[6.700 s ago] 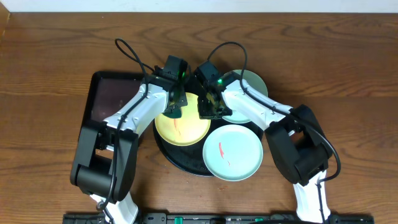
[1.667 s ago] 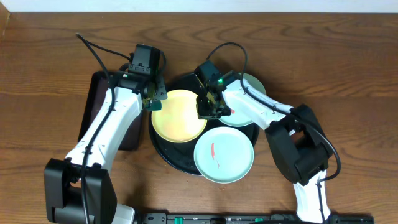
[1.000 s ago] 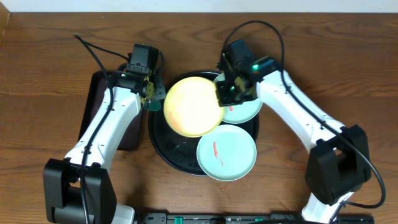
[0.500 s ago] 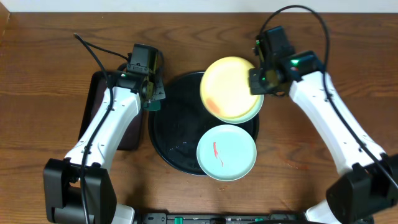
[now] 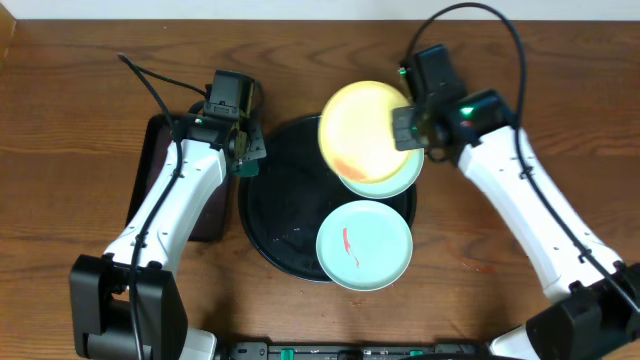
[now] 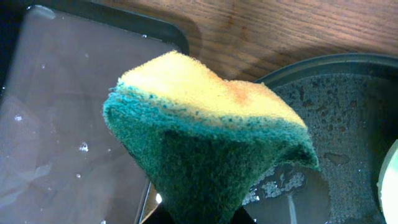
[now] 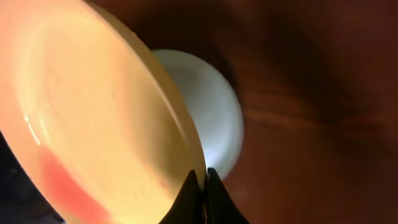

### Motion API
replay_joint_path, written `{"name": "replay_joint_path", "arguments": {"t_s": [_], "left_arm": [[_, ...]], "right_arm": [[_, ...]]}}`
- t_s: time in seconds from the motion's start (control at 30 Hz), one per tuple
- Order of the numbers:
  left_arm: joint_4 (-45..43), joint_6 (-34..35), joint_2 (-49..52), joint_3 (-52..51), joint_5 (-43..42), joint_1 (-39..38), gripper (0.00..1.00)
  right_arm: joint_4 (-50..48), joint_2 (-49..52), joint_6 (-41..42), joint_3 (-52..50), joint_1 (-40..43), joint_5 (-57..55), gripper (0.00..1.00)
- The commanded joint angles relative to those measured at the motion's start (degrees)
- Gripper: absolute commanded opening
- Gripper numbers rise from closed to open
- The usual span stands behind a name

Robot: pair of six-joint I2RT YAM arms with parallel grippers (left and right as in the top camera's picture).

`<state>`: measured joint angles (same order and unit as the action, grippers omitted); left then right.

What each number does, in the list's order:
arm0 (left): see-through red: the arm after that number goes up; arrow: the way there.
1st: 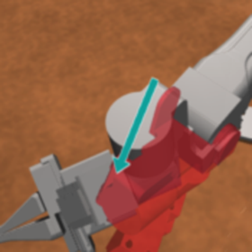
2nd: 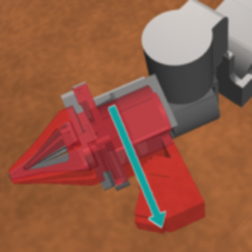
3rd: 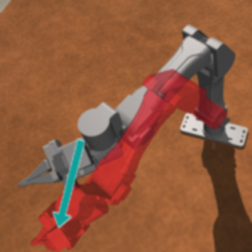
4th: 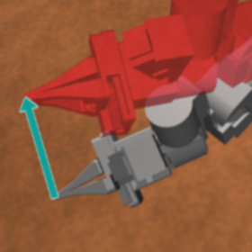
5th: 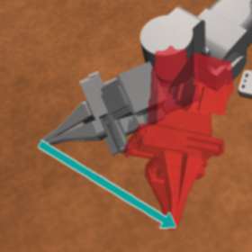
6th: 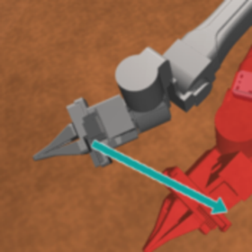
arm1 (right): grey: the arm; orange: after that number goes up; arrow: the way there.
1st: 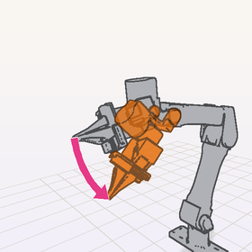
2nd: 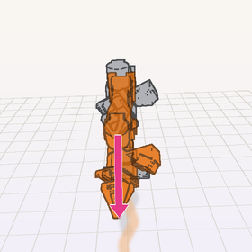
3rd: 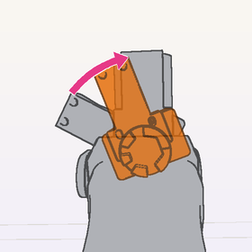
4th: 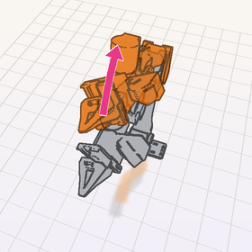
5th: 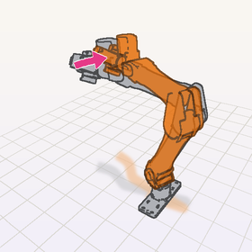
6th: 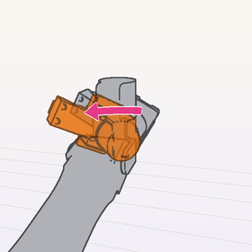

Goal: Clean dirty plates on tray and stack at the side
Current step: 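Lift the yellow plate with the right gripper and carry it right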

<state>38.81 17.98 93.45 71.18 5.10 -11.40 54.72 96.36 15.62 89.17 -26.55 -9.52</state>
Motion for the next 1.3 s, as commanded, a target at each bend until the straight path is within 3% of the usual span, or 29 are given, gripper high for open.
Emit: {"name": "replay_joint_path", "arguments": {"t_s": [0.0, 0.27, 0.67, 1.27], "left_arm": [[-0.50, -0.55, -0.22, 0.94, 0.98, 0.24, 0.08], [-0.44, 3.74, -0.22, 0.96, 0.81, 2.47, 0.08], [-0.39, 3.74, -0.22, 0.94, -4.35, 4.85, 0.08], [-0.46, 3.76, -0.22, 0.94, -4.48, 4.85, 0.08]], "right_arm": [[-1.68, 1.84, 3.54, 0.04, -4.94, -5.97, 0.01], [-4.24, 6.38, 5.60, 0.02, -14.84, -24.17, 0.01], [-10.49, 6.43, 6.60, 0.02, -23.32, -48.19, 0.01], [-15.15, 6.40, 1.88, 0.02, -26.71, -56.70, 0.01]]}}
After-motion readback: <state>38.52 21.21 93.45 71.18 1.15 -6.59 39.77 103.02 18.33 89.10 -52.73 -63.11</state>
